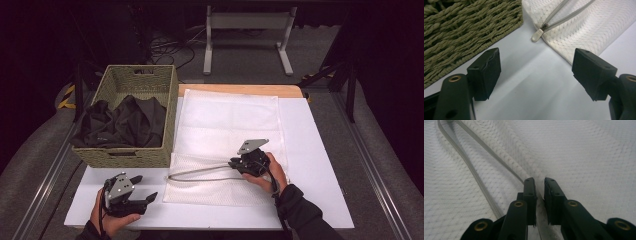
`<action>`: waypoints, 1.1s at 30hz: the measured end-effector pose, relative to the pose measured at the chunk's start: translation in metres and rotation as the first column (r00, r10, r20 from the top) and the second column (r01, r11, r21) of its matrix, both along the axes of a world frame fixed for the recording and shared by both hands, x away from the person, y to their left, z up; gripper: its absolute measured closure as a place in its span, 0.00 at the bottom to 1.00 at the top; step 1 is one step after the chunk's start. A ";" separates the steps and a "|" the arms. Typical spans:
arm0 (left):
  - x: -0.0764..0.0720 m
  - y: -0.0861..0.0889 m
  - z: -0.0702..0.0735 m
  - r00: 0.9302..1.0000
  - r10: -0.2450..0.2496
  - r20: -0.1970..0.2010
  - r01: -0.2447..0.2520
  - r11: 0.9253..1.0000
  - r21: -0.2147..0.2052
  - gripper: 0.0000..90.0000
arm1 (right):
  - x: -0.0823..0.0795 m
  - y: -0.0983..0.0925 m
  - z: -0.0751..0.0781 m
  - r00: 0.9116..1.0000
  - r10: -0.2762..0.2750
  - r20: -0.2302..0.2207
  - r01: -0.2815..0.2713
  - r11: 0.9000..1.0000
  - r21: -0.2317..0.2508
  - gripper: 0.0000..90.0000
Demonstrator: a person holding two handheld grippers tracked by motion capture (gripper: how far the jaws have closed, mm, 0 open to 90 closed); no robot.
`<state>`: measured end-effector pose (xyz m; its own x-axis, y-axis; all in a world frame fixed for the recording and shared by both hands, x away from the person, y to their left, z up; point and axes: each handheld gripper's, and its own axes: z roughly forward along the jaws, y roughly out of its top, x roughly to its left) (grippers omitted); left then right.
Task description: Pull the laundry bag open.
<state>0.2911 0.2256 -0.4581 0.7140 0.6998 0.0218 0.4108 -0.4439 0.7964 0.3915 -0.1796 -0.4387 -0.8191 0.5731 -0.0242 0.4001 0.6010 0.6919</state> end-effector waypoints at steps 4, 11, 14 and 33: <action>-0.001 0.000 0.001 1.000 -0.002 -0.001 0.002 1.000 -0.004 0.26 | -0.001 0.001 -0.002 1.000 0.007 -0.012 -0.007 1.000 0.000 0.79; 0.000 0.001 0.001 1.000 -0.005 -0.006 0.004 1.000 -0.006 0.25 | -0.001 0.009 -0.010 0.998 0.037 -0.059 -0.038 0.999 -0.028 0.56; 0.000 0.001 0.001 1.000 -0.002 -0.010 0.002 1.000 -0.010 0.25 | -0.002 0.010 -0.010 0.999 0.026 -0.046 -0.027 0.999 -0.036 0.54; -0.005 0.016 0.030 0.992 0.043 0.122 -0.035 0.997 -0.070 0.19 | -0.010 0.003 0.010 0.998 -0.030 0.059 0.028 0.999 0.038 0.99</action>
<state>0.2863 0.2415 -0.4283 0.6810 0.7298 0.0594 0.3238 -0.3728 0.8696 0.3811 -0.1765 -0.4284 -0.7998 0.5981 -0.0508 0.3746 0.5634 0.7364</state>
